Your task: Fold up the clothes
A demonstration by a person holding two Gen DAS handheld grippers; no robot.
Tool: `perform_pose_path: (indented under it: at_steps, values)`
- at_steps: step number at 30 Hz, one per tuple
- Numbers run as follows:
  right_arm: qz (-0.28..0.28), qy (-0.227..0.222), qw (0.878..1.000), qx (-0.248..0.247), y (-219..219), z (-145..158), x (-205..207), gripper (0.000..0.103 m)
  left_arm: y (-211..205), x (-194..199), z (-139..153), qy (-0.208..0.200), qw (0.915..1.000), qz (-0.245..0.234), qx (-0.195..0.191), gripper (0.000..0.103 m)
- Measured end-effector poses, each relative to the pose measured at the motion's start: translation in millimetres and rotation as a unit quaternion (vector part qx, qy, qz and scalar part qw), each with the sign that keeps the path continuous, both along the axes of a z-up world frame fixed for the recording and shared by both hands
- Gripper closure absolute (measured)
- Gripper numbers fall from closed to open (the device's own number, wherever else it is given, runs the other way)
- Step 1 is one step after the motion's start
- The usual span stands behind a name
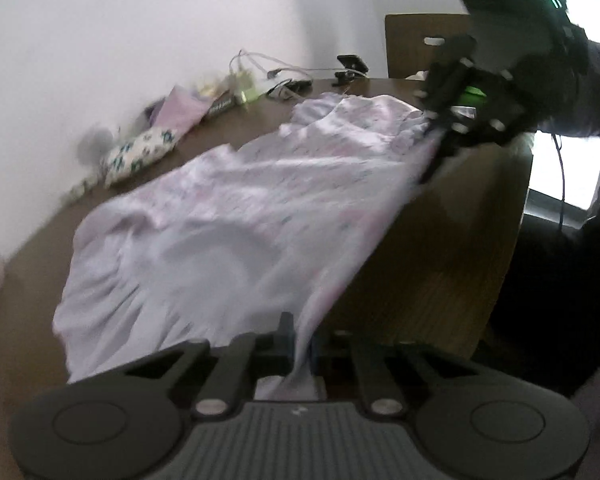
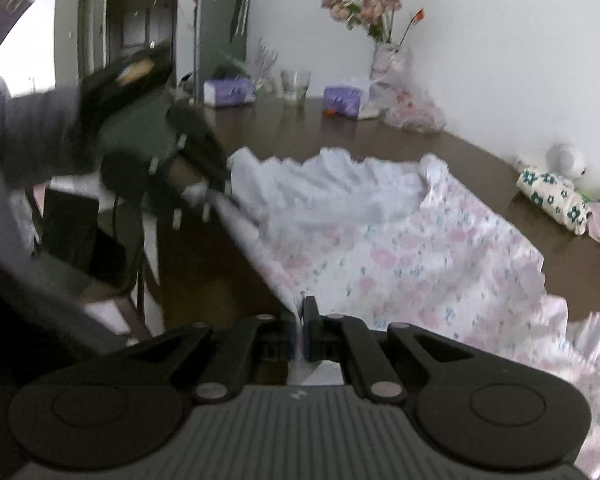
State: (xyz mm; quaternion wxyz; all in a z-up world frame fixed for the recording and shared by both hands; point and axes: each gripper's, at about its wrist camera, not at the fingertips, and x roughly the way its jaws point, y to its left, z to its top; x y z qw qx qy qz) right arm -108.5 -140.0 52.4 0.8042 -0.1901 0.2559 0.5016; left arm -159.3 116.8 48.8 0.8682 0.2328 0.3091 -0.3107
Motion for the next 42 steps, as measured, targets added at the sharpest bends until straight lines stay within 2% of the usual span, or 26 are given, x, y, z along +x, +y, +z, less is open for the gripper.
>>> perform_pose_path:
  at_steps: [3,7,9,11,13,14,18,20,21,23,24,25,27,30,31,32,33,35,37,39,40,41,42]
  values:
    - [0.011,0.017,1.000,-0.004,-3,-9,-5,0.100,14,13,18,0.044,0.9986,-0.021,-0.021,0.099]
    - [0.043,0.085,0.995,0.028,-10,-7,6,0.100,20,60,45,0.096,0.9926,-0.071,-0.021,0.099]
    - [0.040,0.133,0.989,0.061,-21,-2,27,0.100,22,83,58,0.122,0.9877,-0.096,-0.020,0.099]
    - [0.000,0.157,0.984,0.080,-33,0,54,0.098,25,106,72,0.147,0.9816,-0.120,-0.020,0.083]
    - [-0.043,0.138,0.986,0.080,-38,2,63,0.098,16,131,73,0.121,0.9859,-0.110,0.033,0.073]
    - [-0.064,0.127,0.986,0.081,-41,3,67,0.098,18,142,75,0.109,0.9891,-0.091,0.038,0.067]
    - [-0.148,0.087,0.982,0.081,-51,8,86,0.089,37,183,88,0.073,0.9973,0.003,0.013,0.058]
    - [-0.190,0.066,0.976,0.081,-56,10,95,0.049,49,176,97,0.056,0.9982,0.017,-0.013,0.053]
    - [-0.211,0.056,0.973,0.081,-58,11,100,0.046,54,168,100,0.050,0.9981,0.019,-0.032,0.049]
    - [-0.252,0.035,0.964,0.081,-63,13,109,0.046,63,152,101,0.041,0.9965,0.020,-0.071,0.021]
    - [-0.265,0.031,0.960,0.085,-68,15,110,0.046,65,145,94,0.036,0.9953,0.022,-0.087,0.015]
    - [-0.259,0.048,0.960,0.097,-76,17,103,0.046,66,140,84,0.034,0.9947,0.034,-0.091,0.012]
    - [-0.242,0.099,0.959,0.105,-88,14,93,0.046,65,135,60,0.034,0.9925,0.076,-0.089,0.012]
    - [-0.236,0.141,0.957,0.091,-87,-1,80,0.050,74,139,24,0.059,0.9787,0.159,-0.116,0.015]
    - [-0.238,0.148,0.957,0.082,-84,-10,79,0.071,77,139,15,0.066,0.9745,0.171,-0.130,0.023]
    - [-0.239,0.152,0.956,0.073,-80,-18,80,0.097,79,137,9,0.066,0.9723,0.176,-0.139,0.034]
    - [-0.240,0.150,0.957,0.069,-77,-21,82,0.101,81,134,4,0.063,0.9709,0.179,-0.146,0.039]
    - [-0.241,0.136,0.958,0.078,-74,-15,82,0.101,79,132,-4,0.059,0.9693,0.193,-0.141,0.059]
    - [-0.245,0.124,0.958,0.087,-72,-9,82,0.101,76,124,-8,0.049,0.9704,0.201,-0.125,0.064]
    - [-0.262,0.124,0.952,0.098,-75,-2,78,0.096,78,116,-8,0.044,0.9672,0.214,-0.129,0.063]
    - [-0.268,0.130,0.949,0.106,-76,0,77,0.084,81,112,-7,0.043,0.9639,0.224,-0.137,0.063]
    - [-0.266,0.150,0.945,0.117,-76,-2,75,0.058,84,106,-7,0.046,0.9605,0.231,-0.148,0.055]
    - [-0.264,0.169,0.941,0.128,-76,-5,74,0.052,88,99,-7,0.051,0.9570,0.237,-0.160,0.046]
